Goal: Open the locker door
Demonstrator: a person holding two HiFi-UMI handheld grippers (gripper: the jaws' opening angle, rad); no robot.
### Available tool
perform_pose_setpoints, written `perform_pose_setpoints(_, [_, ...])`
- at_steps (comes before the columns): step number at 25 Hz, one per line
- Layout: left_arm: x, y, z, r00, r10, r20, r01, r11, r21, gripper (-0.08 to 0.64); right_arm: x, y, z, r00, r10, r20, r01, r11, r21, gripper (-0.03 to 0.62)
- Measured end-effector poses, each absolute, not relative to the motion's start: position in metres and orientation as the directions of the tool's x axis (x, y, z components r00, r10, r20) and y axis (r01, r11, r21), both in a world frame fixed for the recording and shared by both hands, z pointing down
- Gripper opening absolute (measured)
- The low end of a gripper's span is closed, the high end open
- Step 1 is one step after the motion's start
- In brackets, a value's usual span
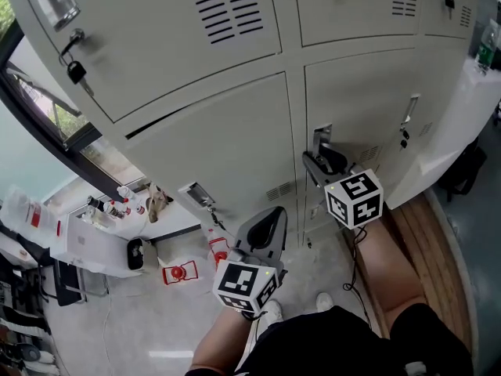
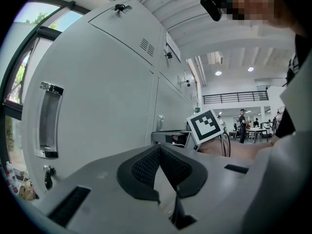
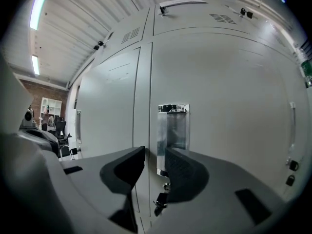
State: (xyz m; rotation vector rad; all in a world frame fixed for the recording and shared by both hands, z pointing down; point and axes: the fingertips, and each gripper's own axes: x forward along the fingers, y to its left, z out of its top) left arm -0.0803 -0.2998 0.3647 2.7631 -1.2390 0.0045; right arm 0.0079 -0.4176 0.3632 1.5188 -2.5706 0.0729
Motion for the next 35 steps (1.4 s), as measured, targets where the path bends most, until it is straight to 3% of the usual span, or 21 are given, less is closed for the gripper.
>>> perform_pose_setpoints(11, [-0.071,-0.294,0.359,0.719,-0.694,0.036,-0.694,-0.714,0.096,0.017,0.017,-0.392,0.364,-0.442,-0.882,0.165,-0.888,0.456,0.061,0.161])
perform_pose_setpoints(25, [-0.036,-0.284,0.352,0.810,-0.586,0.001,-0.583,-0.806,0.103,0.017,0.040,-0.341,0.363,-0.464,-0.868,0.175,-0.878,0.477,0.035,0.161])
perform_pose_setpoints(35, [-0.013,-0.271,0.349,0.867,-0.498,-0.011,-0.494,-0.863,0.107,0.017,0.072,-0.300,0.363,-0.388,-0.909,0.151,-0.917,0.397,0.030,0.175])
